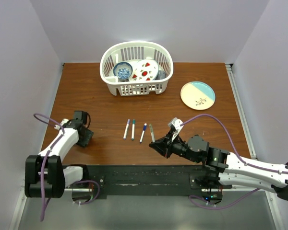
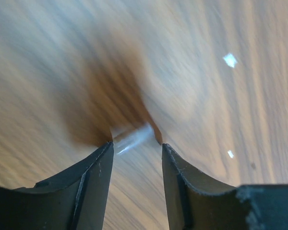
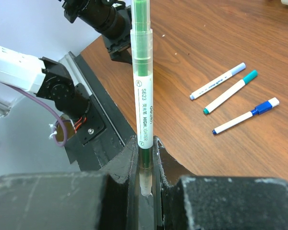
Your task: Insert the pens into the pen caps
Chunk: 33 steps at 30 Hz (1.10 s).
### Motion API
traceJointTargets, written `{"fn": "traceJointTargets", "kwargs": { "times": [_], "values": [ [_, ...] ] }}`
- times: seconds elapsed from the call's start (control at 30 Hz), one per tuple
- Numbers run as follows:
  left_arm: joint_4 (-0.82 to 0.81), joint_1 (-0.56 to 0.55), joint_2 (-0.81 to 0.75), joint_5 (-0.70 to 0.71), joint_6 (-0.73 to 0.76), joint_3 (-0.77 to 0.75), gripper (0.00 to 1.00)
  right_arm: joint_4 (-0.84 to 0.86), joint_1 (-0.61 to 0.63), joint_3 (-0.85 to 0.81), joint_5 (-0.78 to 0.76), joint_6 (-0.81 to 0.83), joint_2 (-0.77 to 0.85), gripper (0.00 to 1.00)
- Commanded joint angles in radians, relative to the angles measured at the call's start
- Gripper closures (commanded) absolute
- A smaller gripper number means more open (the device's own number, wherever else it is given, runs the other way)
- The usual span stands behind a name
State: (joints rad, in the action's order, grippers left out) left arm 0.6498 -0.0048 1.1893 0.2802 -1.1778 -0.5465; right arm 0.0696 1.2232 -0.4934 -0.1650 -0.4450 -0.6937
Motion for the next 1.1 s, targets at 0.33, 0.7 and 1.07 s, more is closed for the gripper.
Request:
{"fn": "traceJointTargets", "kwargs": {
  "times": [0.33, 0.7, 1.07],
  "values": [
    [0.054, -0.09, 0.026, -0.036, -0.031, 0.01, 0.51, 0.018, 0.001, -0.025, 0.016, -0.031, -0.004, 1.0],
    [0.002, -0.09, 0.148, 0.03, 0.023, -0.047, 0.56, 0.009, 0.001, -0.037, 0.032, -0.043, -0.013, 1.0],
    [-0.018, -0.09, 0.231, 0.066, 0.085, -0.067, 0.65, -0.021, 0.001, -0.045, 0.028, -0.049, 0.014, 1.0]
  ]
}}
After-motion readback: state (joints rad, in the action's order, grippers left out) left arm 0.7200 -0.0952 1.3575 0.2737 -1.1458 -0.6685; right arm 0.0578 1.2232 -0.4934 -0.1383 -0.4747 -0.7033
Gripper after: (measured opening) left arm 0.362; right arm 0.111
